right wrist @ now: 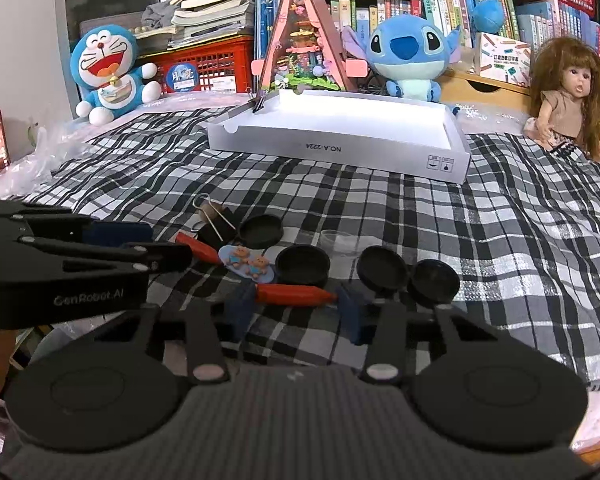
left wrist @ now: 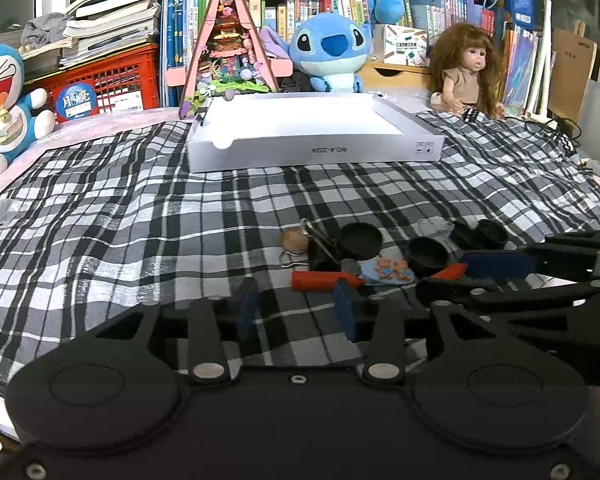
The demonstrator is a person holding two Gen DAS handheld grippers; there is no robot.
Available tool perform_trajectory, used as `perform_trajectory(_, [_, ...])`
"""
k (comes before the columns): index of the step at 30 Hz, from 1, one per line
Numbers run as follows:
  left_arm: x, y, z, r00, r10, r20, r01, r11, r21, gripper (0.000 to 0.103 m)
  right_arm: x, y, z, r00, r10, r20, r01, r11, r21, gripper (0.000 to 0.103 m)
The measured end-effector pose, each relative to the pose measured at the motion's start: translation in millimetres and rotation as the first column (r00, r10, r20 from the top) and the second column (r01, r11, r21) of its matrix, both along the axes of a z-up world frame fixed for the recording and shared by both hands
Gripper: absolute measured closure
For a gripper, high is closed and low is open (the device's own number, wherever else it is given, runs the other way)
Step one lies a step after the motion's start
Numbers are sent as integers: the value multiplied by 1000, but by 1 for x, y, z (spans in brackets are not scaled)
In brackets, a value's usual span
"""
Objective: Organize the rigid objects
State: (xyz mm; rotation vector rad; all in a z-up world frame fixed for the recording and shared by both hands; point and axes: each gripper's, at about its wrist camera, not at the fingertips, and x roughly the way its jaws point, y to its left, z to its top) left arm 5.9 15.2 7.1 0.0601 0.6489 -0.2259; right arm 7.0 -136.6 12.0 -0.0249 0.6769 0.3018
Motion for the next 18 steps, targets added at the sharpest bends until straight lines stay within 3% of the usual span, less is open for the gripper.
perform_trajectory(8, [2, -19, -4, 1000, -5, 14, 4, 1000, 20, 54, -1, -9, 1, 999, -32, 7, 32, 999, -10, 53])
perform_trajectory(18, [7, -30, -11, 999, -5, 44, 3, 998, 62, 56, 1, -18, -1, 998, -63, 5, 63, 998, -9, 53])
